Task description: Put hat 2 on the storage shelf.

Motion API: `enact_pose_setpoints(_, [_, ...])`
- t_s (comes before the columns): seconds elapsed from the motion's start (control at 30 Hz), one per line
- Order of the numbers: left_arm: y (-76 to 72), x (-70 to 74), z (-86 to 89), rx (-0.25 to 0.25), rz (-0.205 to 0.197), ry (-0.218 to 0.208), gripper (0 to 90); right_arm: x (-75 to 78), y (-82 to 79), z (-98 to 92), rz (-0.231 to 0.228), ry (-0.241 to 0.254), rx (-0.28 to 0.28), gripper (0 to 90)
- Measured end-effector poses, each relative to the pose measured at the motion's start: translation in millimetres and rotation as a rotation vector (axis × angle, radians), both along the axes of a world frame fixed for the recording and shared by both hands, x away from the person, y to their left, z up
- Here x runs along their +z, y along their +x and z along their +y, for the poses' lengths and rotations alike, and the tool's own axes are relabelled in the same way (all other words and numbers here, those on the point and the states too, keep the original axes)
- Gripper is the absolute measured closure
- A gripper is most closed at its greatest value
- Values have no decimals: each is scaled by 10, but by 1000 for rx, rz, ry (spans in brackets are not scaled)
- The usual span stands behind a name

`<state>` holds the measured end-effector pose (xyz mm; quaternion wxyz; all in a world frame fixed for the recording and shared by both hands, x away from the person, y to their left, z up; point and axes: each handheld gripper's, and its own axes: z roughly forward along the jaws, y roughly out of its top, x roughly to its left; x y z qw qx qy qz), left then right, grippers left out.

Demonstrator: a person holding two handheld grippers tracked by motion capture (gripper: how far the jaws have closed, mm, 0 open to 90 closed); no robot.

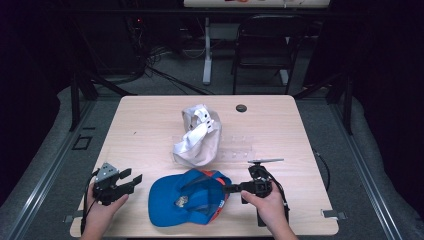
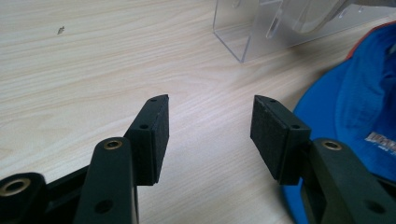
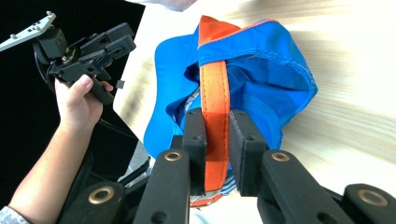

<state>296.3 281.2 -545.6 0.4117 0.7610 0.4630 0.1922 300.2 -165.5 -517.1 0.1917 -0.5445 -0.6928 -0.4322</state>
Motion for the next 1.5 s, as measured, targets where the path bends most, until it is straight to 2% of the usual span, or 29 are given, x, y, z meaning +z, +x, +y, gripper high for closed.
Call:
enact_pose_setpoints(0.17, [21,1,-23,-10,2,7,478,56,-94,-279,-17,-7,-58,781])
enact_pose_setpoints(0.2, [23,-3,-32,-9,-4,6,478,60,-114,-338,-17,6,-83,781])
enact_pose_setpoints(0.3, [21,-6,-41,-14,-6,9,478,49,-184,-525,-6,-1,-121,781])
enact_pose_setpoints(0.47, [23,-10,-45,-13,-2,9,478,-10,-272,-734,4,44,-178,781])
enact_pose_setpoints(0.57, [16,2,-48,-16,3,17,478,-2,-275,-776,5,84,-184,781])
enact_pose_setpoints(0.6, [16,1,-49,-16,3,16,478,25,-269,-807,4,65,-164,781])
enact_pose_setpoints(0.63, [18,1,-47,-17,2,17,478,34,-266,-795,4,111,-179,782])
enact_pose_setpoints(0.7, [24,-10,-47,-14,-4,10,478,75,-254,-807,7,146,-175,782])
enact_pose_setpoints(0.9, [25,-11,-45,-16,0,6,479,238,-176,-849,42,227,-172,782])
enact_pose_setpoints(1.1, [29,-11,-45,-20,1,12,478,500,-69,-831,64,318,-156,783])
enact_pose_setpoints(1.23, [30,-11,-42,-16,1,5,478,711,-8,-781,58,335,-138,783])
enact_pose_setpoints(1.37, [31,-5,-30,-19,7,11,478,894,36,-709,44,317,-138,782])
enact_pose_setpoints(1.4, [29,-10,-36,-15,-2,10,479,926,49,-697,35,310,-131,782])
enact_pose_setpoints(1.5, [21,0,-50,-25,-8,40,478,1001,72,-661,31,300,-125,782])
